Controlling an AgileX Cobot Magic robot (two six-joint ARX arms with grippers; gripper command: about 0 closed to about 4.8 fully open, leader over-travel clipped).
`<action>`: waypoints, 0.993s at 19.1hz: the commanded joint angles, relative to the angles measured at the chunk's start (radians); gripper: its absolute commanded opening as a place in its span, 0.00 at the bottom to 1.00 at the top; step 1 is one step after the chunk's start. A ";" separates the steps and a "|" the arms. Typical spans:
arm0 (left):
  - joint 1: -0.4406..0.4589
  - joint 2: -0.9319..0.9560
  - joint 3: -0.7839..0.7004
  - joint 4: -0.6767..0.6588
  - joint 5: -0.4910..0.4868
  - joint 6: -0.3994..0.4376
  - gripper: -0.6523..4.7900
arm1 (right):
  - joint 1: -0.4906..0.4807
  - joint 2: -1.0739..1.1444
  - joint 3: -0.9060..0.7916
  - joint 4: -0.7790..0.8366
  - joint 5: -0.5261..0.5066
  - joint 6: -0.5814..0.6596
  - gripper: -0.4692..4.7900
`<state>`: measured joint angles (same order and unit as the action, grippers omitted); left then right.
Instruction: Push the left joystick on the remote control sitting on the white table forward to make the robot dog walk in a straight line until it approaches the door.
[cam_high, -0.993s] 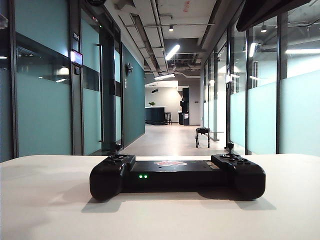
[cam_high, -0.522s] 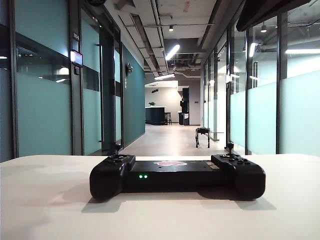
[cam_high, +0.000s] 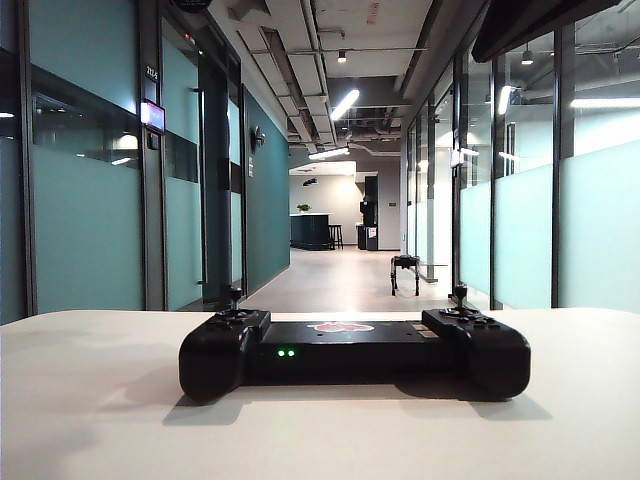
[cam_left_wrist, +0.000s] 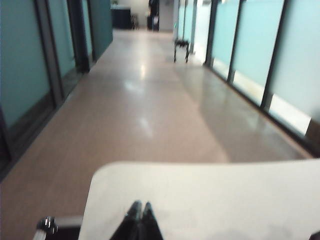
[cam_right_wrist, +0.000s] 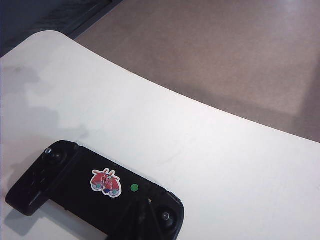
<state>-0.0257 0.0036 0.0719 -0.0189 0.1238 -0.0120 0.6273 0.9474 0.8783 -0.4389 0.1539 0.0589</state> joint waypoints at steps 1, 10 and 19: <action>-0.016 0.000 -0.028 0.023 -0.015 0.013 0.11 | 0.000 -0.003 0.005 0.017 0.002 -0.002 0.09; -0.027 0.000 -0.065 0.041 -0.086 0.029 0.11 | 0.000 -0.003 0.005 0.017 0.002 -0.002 0.09; -0.064 0.000 -0.065 0.039 -0.082 0.038 0.11 | -0.001 -0.003 0.005 0.017 0.002 -0.002 0.09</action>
<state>-0.0910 0.0036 0.0040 0.0109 0.0399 0.0261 0.6270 0.9474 0.8783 -0.4385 0.1543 0.0593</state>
